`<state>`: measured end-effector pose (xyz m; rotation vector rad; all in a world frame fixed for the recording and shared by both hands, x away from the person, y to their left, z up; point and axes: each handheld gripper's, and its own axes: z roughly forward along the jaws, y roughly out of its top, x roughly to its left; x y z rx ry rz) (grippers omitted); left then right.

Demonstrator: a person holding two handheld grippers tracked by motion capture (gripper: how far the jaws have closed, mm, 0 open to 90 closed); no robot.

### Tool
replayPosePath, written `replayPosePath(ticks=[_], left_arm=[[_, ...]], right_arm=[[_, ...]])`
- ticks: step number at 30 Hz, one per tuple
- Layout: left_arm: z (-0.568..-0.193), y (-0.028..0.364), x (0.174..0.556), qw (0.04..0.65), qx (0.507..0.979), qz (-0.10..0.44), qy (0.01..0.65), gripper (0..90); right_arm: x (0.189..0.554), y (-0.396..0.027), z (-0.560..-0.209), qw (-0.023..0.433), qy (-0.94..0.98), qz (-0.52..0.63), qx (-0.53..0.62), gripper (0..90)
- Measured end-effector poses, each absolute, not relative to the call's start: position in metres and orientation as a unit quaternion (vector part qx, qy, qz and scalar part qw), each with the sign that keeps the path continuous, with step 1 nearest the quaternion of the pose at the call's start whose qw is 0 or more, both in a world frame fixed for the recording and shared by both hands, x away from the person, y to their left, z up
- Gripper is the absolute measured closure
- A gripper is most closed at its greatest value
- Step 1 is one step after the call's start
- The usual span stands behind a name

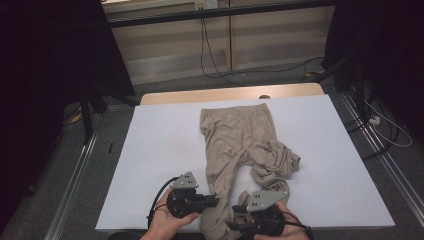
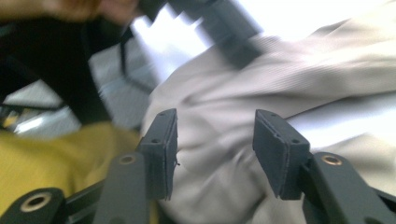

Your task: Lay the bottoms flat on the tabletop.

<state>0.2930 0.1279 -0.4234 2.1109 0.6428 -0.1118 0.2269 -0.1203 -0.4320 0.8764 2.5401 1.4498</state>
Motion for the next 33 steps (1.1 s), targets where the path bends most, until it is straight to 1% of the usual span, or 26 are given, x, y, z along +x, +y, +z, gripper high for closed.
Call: replayPosePath(ticks=[2, 3, 4, 5, 7, 8, 9, 11, 12, 13, 14, 15, 17, 19, 21, 23, 24, 26, 30, 32, 33], left_arm=[[-0.420, 0.130, 0.293, 0.455, 0.850, -0.042, 0.261, 85.4], [-0.420, 0.130, 0.294, 0.455, 0.850, -0.040, 0.261, 85.4], [-0.419, 0.131, 0.294, 0.456, 0.849, -0.041, 0.263, 85.4], [-0.419, 0.132, 0.294, 0.460, 0.846, -0.038, 0.267, 85.4], [-0.418, 0.135, 0.295, 0.461, 0.845, -0.035, 0.268, 85.4], [-0.417, 0.137, 0.296, 0.463, 0.843, -0.035, 0.271, 85.3], [-0.417, 0.138, 0.297, 0.464, 0.842, -0.037, 0.274, 85.3], [-0.417, 0.140, 0.297, 0.468, 0.839, -0.039, 0.275, 85.3], [-0.417, 0.141, 0.297, 0.470, 0.837, -0.043, 0.277, 85.3], [-0.417, 0.141, 0.297, 0.471, 0.836, -0.045, 0.277, 85.3], [-0.417, 0.141, 0.297, 0.470, 0.837, -0.045, 0.276, 85.3], [-0.417, 0.141, 0.296, 0.471, 0.837, -0.044, 0.276, 85.3], [-0.416, 0.141, 0.294, 0.472, 0.837, -0.047, 0.274, 85.3], [-0.416, 0.141, 0.291, 0.472, 0.836, -0.051, 0.274, 85.2], [-0.417, 0.142, 0.290, 0.471, 0.837, -0.051, 0.274, 85.2], [-0.417, 0.143, 0.290, 0.469, 0.837, -0.051, 0.277, 85.1], [-0.417, 0.143, 0.290, 0.470, 0.836, -0.052, 0.279, 85.0], [-0.418, 0.143, 0.291, 0.468, 0.837, -0.054, 0.278, 84.7], [-0.416, 0.141, 0.287, 0.469, 0.838, -0.057, 0.274, 84.5], [-0.414, 0.139, 0.284, 0.473, 0.837, -0.064, 0.268, 84.8], [-0.413, 0.138, 0.283, 0.473, 0.837, -0.063, 0.267, 84.8]], right_arm=[[0.235, -0.125, -0.428, 0.066, 0.827, 0.475, 0.293, 51.1], [0.240, -0.128, -0.428, 0.080, 0.825, 0.471, 0.303, 54.4], [0.247, -0.132, -0.429, 0.085, 0.820, 0.468, 0.318, 58.3], [0.252, -0.135, -0.430, 0.090, 0.818, 0.462, 0.329, 59.9], [0.263, -0.140, -0.438, 0.138, 0.831, 0.419, 0.338, 63.4], [0.268, -0.142, -0.443, 0.139, 0.836, 0.402, 0.347, 64.5], [0.270, -0.143, -0.448, 0.125, 0.838, 0.397, 0.353, 64.7], [0.269, -0.141, -0.456, 0.107, 0.845, 0.391, 0.349, 68.3], [0.265, -0.139, -0.458, 0.106, 0.846, 0.394, 0.343, 70.4], [0.261, -0.136, -0.458, 0.098, 0.849, 0.397, 0.336, 79.1], [0.259, -0.134, -0.457, 0.078, 0.850, 0.403, 0.330, 81.9], [0.256, -0.132, -0.458, 0.068, 0.850, 0.407, 0.326, 83.3], [0.244, -0.125, -0.458, 0.068, 0.856, 0.410, 0.307, 84.6], [0.235, -0.120, -0.457, 0.044, 0.861, 0.414, 0.291, 84.9], [0.223, -0.113, -0.457, 0.031, 0.865, 0.416, 0.278, 85.0], [0.216, -0.110, -0.456, 0.001, 0.865, 0.422, 0.271, 85.2], [0.213, -0.107, -0.457, -0.004, 0.866, 0.422, 0.267, 85.1], [0.209, -0.104, -0.458, 0.001, 0.873, 0.416, 0.255, 83.5], [0.220, -0.110, -0.453, 0.031, 0.854, 0.431, 0.290, 62.0], [0.225, -0.115, -0.448, 0.043, 0.842, 0.444, 0.305, 57.1], [0.227, -0.117, -0.446, 0.051, 0.837, 0.450, 0.308, 56.4]])
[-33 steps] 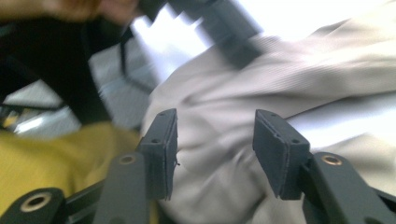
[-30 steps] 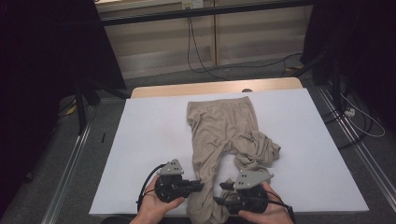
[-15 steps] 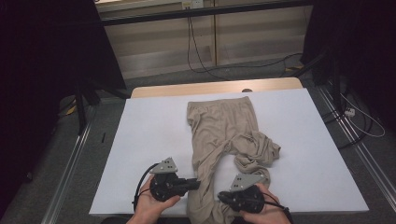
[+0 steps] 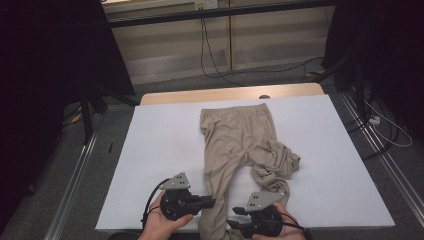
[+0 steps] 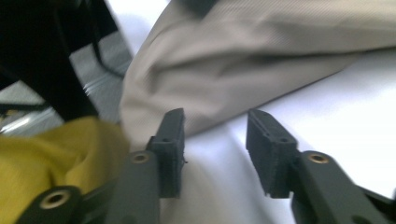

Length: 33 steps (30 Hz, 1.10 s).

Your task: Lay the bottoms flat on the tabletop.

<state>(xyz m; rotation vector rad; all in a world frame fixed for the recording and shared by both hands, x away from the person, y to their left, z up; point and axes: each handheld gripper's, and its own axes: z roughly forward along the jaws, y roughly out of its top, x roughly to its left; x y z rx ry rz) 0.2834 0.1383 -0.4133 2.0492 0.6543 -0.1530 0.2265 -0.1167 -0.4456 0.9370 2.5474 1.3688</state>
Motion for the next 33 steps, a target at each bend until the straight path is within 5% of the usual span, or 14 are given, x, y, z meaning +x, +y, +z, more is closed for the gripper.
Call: replayPosePath(ticks=[7, 10, 13, 17, 27, 33], left_arm=[[-0.417, 0.124, 0.283, 0.461, 0.846, -0.058, 0.261, 82.4], [-0.422, 0.125, 0.279, 0.441, 0.856, -0.065, 0.262, 61.6], [-0.421, 0.140, 0.279, 0.438, 0.855, -0.055, 0.271, 60.5], [-0.417, 0.164, 0.286, 0.442, 0.847, -0.024, 0.296, 62.4], [-0.432, 0.168, 0.298, 0.425, 0.849, 0.024, 0.315, 39.3], [-0.434, 0.162, 0.295, 0.418, 0.854, 0.012, 0.309, 41.9]], right_arm=[[0.243, -0.119, -0.437, 0.080, 0.826, 0.464, 0.310, 65.9], [0.249, -0.126, -0.435, 0.089, 0.820, 0.465, 0.320, 72.9], [0.248, -0.130, -0.434, 0.087, 0.818, 0.468, 0.324, 74.5], [0.250, -0.120, -0.439, 0.081, 0.823, 0.459, 0.324, 67.0], [0.259, -0.084, -0.452, 0.077, 0.843, 0.441, 0.299, 53.3], [0.255, -0.088, -0.457, 0.082, 0.846, 0.437, 0.294, 88.4]])
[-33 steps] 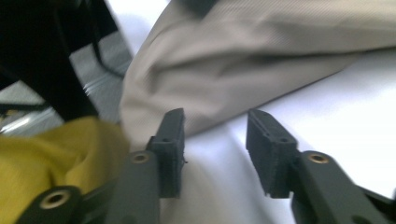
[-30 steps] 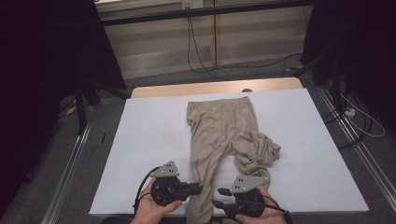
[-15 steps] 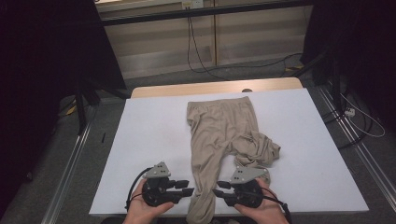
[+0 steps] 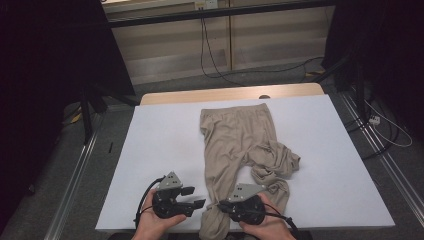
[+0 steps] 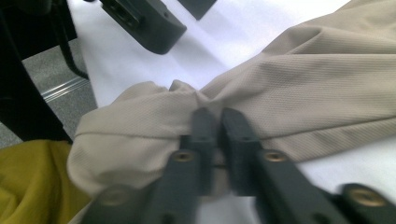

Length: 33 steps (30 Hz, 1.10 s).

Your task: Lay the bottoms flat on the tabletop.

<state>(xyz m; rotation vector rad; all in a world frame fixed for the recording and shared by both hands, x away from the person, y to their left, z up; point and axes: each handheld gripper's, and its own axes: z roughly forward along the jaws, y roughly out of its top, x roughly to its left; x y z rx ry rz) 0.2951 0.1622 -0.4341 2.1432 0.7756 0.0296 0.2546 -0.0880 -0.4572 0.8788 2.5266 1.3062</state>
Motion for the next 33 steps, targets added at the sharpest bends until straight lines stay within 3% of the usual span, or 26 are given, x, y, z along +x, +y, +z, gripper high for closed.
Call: replayPosePath(ticks=[3, 8, 10, 18, 24, 27, 31, 33], left_arm=[[-0.436, 0.159, 0.294, 0.416, 0.855, -0.010, 0.310, 50.7], [-0.437, 0.150, 0.292, 0.408, 0.861, -0.019, 0.302, 57.9], [-0.438, 0.148, 0.291, 0.403, 0.867, -0.022, 0.291, 66.1], [-0.438, 0.144, 0.290, 0.403, 0.866, -0.017, 0.294, 64.2], [-0.432, 0.116, 0.294, 0.407, 0.879, -0.006, 0.250, 70.5], [-0.436, 0.103, 0.296, 0.399, 0.884, -0.013, 0.242, 74.7], [-0.441, 0.097, 0.287, 0.390, 0.892, -0.018, 0.230, 67.4], [-0.445, 0.093, 0.285, 0.375, 0.899, -0.012, 0.228, 57.2]], right_arm=[[0.252, -0.101, -0.448, 0.082, 0.837, 0.451, 0.297, 90.0], [0.250, -0.121, -0.441, 0.093, 0.828, 0.458, 0.310, 90.0], [0.249, -0.121, -0.441, 0.094, 0.828, 0.456, 0.312, 90.0], [0.249, -0.144, -0.430, 0.119, 0.821, 0.454, 0.323, 90.0], [0.252, -0.180, -0.433, 0.144, 0.813, 0.436, 0.358, 90.0], [0.252, -0.187, -0.435, 0.134, 0.810, 0.436, 0.368, 90.0], [0.242, -0.162, -0.438, 0.101, 0.824, 0.446, 0.335, 85.3], [0.238, -0.146, -0.440, 0.084, 0.830, 0.449, 0.319, 81.0]])
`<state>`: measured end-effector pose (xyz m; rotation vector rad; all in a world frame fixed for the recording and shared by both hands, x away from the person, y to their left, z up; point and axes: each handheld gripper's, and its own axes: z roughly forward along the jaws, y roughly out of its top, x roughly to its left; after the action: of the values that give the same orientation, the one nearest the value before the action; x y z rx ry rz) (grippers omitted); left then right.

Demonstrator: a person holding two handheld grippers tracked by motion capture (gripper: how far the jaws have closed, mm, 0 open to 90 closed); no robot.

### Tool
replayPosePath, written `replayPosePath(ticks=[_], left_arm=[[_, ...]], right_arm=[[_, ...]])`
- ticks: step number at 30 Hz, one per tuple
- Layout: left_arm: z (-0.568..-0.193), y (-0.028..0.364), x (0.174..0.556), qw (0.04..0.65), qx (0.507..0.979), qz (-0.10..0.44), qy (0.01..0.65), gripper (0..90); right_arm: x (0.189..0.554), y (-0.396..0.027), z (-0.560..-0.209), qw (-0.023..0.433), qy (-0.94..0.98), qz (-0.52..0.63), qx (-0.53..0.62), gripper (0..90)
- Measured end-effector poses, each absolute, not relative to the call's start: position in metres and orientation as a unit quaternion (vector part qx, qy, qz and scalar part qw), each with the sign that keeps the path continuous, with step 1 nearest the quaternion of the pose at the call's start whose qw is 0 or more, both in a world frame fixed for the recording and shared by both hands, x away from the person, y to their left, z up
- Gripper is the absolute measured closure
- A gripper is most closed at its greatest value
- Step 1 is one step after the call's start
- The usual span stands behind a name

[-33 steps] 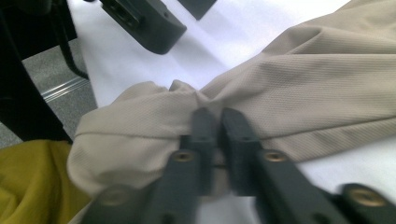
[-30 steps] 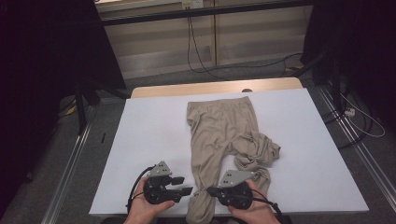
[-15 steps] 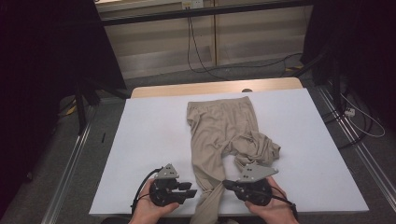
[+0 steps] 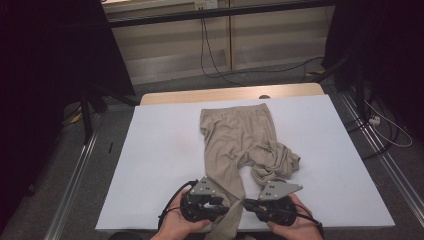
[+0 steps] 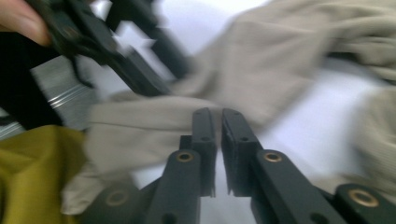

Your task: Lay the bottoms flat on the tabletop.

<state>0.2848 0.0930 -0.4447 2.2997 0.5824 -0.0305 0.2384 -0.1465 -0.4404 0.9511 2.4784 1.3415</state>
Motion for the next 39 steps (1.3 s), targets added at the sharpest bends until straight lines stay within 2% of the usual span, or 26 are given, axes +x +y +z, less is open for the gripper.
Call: replayPosePath(ticks=[3, 6, 10, 11, 12, 14, 16, 20, 23, 30, 31, 33, 36, 38, 39], left_arm=[[-0.447, 0.090, 0.284, 0.366, 0.908, 0.016, 0.205, 64.4], [-0.448, 0.096, 0.287, 0.370, 0.904, 0.003, 0.212, 87.2], [-0.444, 0.099, 0.288, 0.361, 0.904, 0.005, 0.228, 89.5], [-0.443, 0.101, 0.289, 0.364, 0.902, 0.004, 0.233, 89.6], [-0.442, 0.104, 0.290, 0.366, 0.900, 0.007, 0.236, 89.6], [-0.439, 0.113, 0.291, 0.371, 0.896, 0.008, 0.245, 89.6], [-0.435, 0.123, 0.293, 0.377, 0.891, 0.009, 0.254, 89.7], [-0.430, 0.142, 0.296, 0.389, 0.879, 0.015, 0.276, 89.7], [-0.428, 0.149, 0.300, 0.396, 0.871, 0.023, 0.292, 89.6], [-0.426, 0.133, 0.301, 0.401, 0.874, 0.008, 0.275, 88.4], [-0.426, 0.130, 0.299, 0.405, 0.871, 0.010, 0.277, 83.2], [-0.423, 0.123, 0.295, 0.407, 0.873, 0.013, 0.270, 65.5], [-0.417, 0.117, 0.286, 0.421, 0.873, 0.008, 0.245, 65.8], [-0.416, 0.112, 0.279, 0.429, 0.877, -0.015, 0.218, 78.1], [-0.417, 0.107, 0.276, 0.427, 0.880, -0.024, 0.206, 80.6]], right_arm=[[0.236, -0.131, -0.445, 0.073, 0.835, 0.449, 0.309, 72.7], [0.237, -0.123, -0.450, 0.075, 0.841, 0.440, 0.307, 63.5], [0.241, -0.115, -0.458, 0.078, 0.846, 0.429, 0.307, 54.9], [0.242, -0.111, -0.460, 0.079, 0.850, 0.423, 0.303, 55.3], [0.241, -0.108, -0.461, 0.089, 0.853, 0.419, 0.298, 59.6], [0.241, -0.105, -0.459, 0.090, 0.857, 0.416, 0.290, 81.9], [0.242, -0.107, -0.457, 0.087, 0.856, 0.419, 0.291, 87.7], [0.242, -0.120, -0.449, 0.081, 0.845, 0.436, 0.299, 88.5], [0.241, -0.135, -0.441, 0.095, 0.836, 0.445, 0.308, 88.8], [0.241, -0.173, -0.432, 0.124, 0.824, 0.443, 0.330, 89.0], [0.240, -0.178, -0.434, 0.126, 0.826, 0.437, 0.332, 89.0], [0.238, -0.187, -0.438, 0.130, 0.829, 0.425, 0.339, 89.0], [0.233, -0.201, -0.443, 0.137, 0.827, 0.410, 0.359, 88.9], [0.229, -0.211, -0.444, 0.134, 0.822, 0.406, 0.375, 88.1], [0.228, -0.212, -0.443, 0.129, 0.822, 0.410, 0.374, 86.2]])
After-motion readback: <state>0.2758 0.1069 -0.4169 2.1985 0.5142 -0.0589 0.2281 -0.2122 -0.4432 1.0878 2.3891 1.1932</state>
